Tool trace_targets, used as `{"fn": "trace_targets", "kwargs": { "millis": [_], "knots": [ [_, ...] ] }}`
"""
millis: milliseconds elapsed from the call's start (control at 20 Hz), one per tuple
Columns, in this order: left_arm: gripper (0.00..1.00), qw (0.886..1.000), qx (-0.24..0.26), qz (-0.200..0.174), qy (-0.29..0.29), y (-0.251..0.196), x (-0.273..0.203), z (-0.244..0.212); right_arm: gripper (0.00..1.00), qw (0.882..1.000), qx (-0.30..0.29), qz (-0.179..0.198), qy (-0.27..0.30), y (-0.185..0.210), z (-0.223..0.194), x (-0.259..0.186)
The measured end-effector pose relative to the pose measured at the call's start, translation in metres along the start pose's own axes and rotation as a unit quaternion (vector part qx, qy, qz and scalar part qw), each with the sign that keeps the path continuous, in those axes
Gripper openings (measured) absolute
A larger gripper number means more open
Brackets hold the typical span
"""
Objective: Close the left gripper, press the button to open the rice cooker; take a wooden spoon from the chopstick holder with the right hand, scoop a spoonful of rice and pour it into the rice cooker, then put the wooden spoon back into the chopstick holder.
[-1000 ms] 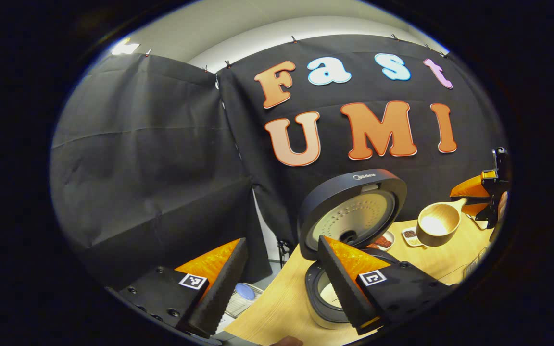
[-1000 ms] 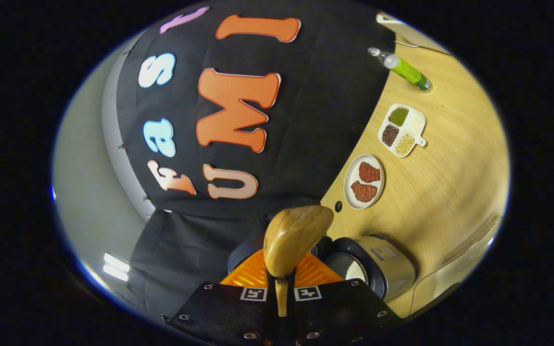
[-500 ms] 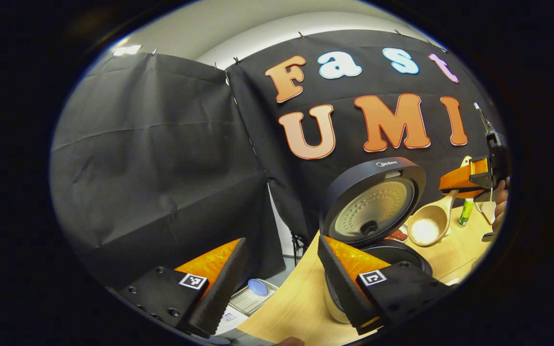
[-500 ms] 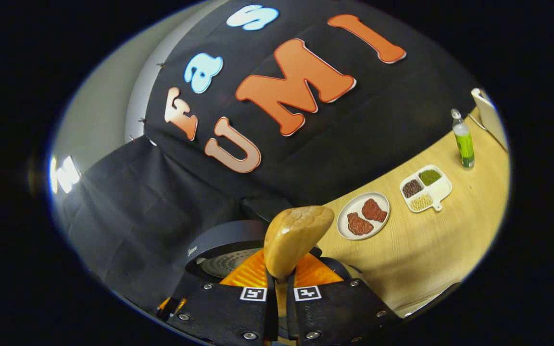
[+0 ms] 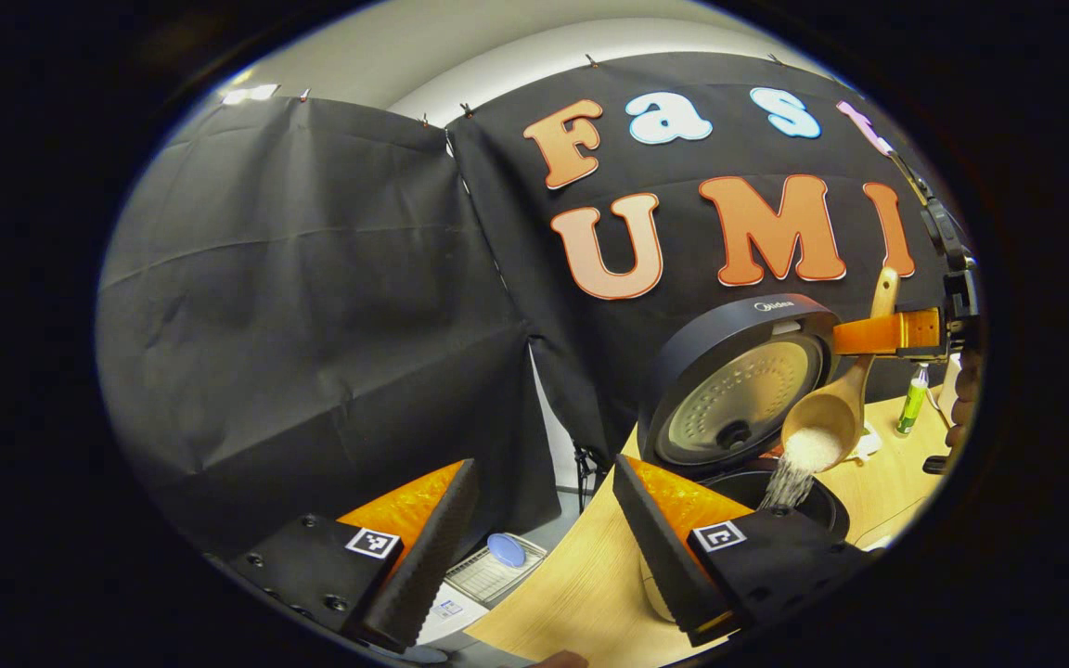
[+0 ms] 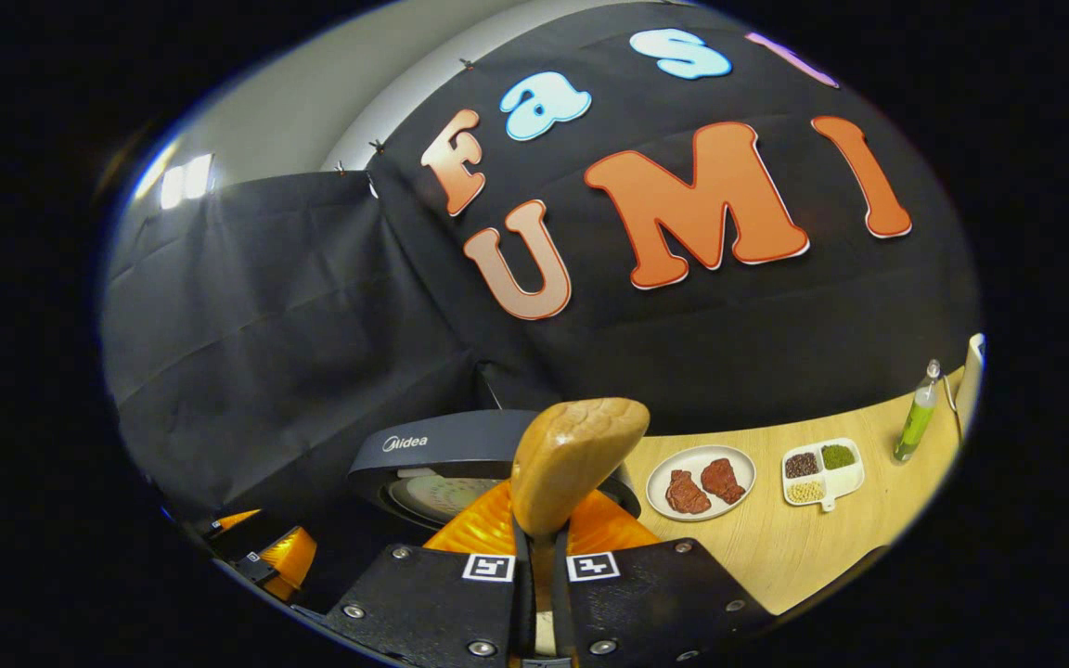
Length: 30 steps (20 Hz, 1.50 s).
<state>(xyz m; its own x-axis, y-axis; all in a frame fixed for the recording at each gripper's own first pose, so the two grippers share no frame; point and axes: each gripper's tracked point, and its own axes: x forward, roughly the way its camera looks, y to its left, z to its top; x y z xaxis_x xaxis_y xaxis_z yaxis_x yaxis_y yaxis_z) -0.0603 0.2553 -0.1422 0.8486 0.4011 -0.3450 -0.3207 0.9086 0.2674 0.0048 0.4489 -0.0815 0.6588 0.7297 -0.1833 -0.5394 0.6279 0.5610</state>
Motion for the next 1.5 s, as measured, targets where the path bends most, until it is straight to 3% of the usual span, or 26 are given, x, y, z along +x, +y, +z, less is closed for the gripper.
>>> {"fn": "trace_targets", "kwargs": {
  "millis": [450, 500, 650, 700, 750, 800, 900, 950, 1250, 1500],
  "knots": [
    [0.99, 1.000, -0.004, 0.011, 0.008, 0.005, 0.002, -0.009, 0.06, 0.998, -0.061, 0.006, -0.011, 0.010, -0.003, 0.001],
    [0.90, 1.000, -0.003, 0.011, 0.008, 0.004, 0.002, -0.009, 0.06, 0.997, -0.072, 0.005, -0.012, 0.010, -0.004, 0.000],
    [0.90, 1.000, -0.002, 0.012, 0.006, 0.004, 0.003, -0.009, 0.06, 0.995, -0.099, 0.007, -0.011, 0.015, -0.011, -0.001],
    [0.99, 1.000, -0.002, 0.013, 0.007, 0.004, 0.003, -0.009, 0.06, 0.994, -0.106, 0.009, -0.013, 0.017, -0.012, -0.002],
    [0.90, 1.000, -0.002, 0.014, 0.008, 0.005, 0.003, -0.010, 0.06, 0.993, -0.115, 0.011, -0.015, 0.019, -0.012, -0.002],
    [1.00, 1.000, -0.002, 0.015, 0.009, 0.006, 0.002, -0.012, 0.07, 0.992, -0.125, 0.014, -0.017, 0.021, -0.011, -0.002],
    [0.90, 1.000, -0.002, 0.017, 0.011, 0.008, 0.002, -0.013, 0.06, 0.989, -0.146, 0.021, -0.021, 0.028, -0.012, -0.005],
    [0.99, 1.000, -0.002, 0.018, 0.011, 0.007, 0.003, -0.013, 0.06, 0.987, -0.155, 0.026, -0.023, 0.031, -0.013, -0.006],
    [0.99, 1.000, 0.003, 0.024, 0.014, 0.009, 0.000, -0.016, 0.06, 0.969, -0.238, 0.054, -0.044, 0.054, -0.014, -0.015],
    [0.99, 0.999, 0.015, 0.031, 0.011, 0.011, -0.004, -0.014, 0.06, 0.958, -0.273, 0.060, -0.067, 0.056, -0.008, -0.025]
  ]
}}
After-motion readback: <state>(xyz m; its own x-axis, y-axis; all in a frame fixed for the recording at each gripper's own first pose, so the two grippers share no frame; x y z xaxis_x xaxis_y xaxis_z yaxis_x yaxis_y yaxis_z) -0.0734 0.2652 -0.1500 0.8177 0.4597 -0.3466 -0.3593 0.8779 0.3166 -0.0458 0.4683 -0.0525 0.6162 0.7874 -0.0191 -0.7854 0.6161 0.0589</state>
